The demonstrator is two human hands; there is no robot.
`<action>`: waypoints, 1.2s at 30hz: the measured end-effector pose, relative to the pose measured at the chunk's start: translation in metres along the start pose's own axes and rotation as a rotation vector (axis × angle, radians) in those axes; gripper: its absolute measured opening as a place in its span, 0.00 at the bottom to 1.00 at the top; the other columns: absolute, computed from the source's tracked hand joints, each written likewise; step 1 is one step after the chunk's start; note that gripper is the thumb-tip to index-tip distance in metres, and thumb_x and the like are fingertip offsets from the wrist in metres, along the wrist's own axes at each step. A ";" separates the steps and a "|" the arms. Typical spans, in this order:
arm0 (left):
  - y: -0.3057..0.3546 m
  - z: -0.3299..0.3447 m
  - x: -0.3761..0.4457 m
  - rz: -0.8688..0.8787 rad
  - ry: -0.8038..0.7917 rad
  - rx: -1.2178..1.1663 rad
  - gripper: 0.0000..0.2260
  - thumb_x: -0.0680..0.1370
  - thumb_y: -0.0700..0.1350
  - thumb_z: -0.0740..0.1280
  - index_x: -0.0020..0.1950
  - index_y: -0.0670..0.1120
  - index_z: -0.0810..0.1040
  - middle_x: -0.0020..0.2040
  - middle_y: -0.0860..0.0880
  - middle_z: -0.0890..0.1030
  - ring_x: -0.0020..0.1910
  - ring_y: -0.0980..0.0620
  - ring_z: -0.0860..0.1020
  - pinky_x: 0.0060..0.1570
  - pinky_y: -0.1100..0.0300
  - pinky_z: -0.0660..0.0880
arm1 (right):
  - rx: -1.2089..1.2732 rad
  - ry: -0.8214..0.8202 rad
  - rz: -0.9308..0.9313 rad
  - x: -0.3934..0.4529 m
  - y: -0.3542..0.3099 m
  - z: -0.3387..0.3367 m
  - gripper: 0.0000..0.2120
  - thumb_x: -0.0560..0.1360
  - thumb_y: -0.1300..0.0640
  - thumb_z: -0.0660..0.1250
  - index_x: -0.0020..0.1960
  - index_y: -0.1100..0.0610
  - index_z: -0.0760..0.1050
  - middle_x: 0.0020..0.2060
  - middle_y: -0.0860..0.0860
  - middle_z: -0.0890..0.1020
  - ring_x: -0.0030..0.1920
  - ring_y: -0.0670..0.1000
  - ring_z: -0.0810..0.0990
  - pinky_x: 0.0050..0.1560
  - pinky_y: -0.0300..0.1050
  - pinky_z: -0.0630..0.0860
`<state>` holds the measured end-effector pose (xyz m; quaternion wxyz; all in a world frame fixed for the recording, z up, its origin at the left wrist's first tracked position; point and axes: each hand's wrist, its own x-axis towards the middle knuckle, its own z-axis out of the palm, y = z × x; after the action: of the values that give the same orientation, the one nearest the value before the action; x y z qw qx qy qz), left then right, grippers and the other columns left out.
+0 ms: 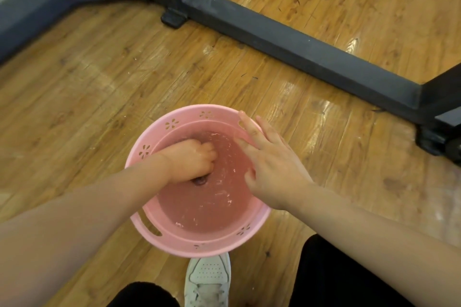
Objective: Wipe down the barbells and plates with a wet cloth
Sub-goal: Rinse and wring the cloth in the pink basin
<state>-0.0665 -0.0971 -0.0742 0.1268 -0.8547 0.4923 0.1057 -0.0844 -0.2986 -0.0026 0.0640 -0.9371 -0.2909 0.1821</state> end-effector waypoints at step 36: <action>0.031 -0.051 -0.005 -0.990 0.766 -2.309 0.11 0.62 0.32 0.56 0.36 0.42 0.75 0.32 0.48 0.79 0.33 0.52 0.77 0.30 0.65 0.73 | 0.071 0.034 0.018 0.002 0.004 0.007 0.29 0.74 0.56 0.58 0.75 0.51 0.59 0.75 0.42 0.34 0.75 0.50 0.41 0.73 0.52 0.59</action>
<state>-0.0932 -0.1244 -0.0279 -0.7947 -0.5345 -0.2404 0.1580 -0.0838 -0.3011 -0.0106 0.1004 -0.9397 -0.2749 0.1771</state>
